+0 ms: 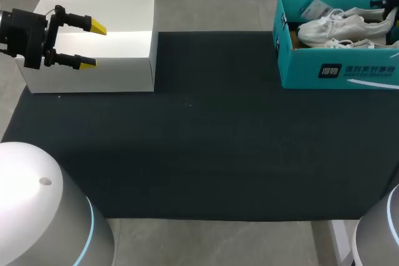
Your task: Take the shoe out of the shoebox, open the shoe tongue, remove and reinsert the insole, then place the shoe into the shoebox
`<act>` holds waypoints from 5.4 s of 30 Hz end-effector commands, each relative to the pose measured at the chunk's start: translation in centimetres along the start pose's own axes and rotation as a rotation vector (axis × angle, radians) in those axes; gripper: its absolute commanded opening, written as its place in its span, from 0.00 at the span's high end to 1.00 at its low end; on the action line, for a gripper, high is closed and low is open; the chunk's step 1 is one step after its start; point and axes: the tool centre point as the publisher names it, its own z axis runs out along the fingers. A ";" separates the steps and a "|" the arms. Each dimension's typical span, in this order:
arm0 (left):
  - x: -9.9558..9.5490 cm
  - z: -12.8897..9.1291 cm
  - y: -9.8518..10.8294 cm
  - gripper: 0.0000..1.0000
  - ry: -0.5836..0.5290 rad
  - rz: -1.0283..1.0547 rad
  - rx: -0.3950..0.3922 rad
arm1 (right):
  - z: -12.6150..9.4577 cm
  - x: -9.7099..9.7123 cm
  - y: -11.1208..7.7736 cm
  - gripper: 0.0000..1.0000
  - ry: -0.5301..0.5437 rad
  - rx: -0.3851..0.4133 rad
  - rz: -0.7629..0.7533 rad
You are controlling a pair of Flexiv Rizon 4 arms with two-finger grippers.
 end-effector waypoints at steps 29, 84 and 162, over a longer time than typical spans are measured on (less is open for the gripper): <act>0.0 0.0 0.0 0.00 0.003 0.000 0.000 | 0.5 0.2 0.1 0.00 -0.031 0.014 0.041; 0.0 0.0 0.0 0.00 0.003 0.000 0.000 | -15.3 6.8 -19.9 0.00 0.218 -0.200 0.011; 2.3 1.0 7.1 0.00 0.142 -1.780 -1.099 | -15.2 5.9 -23.6 0.00 0.261 -0.182 -0.042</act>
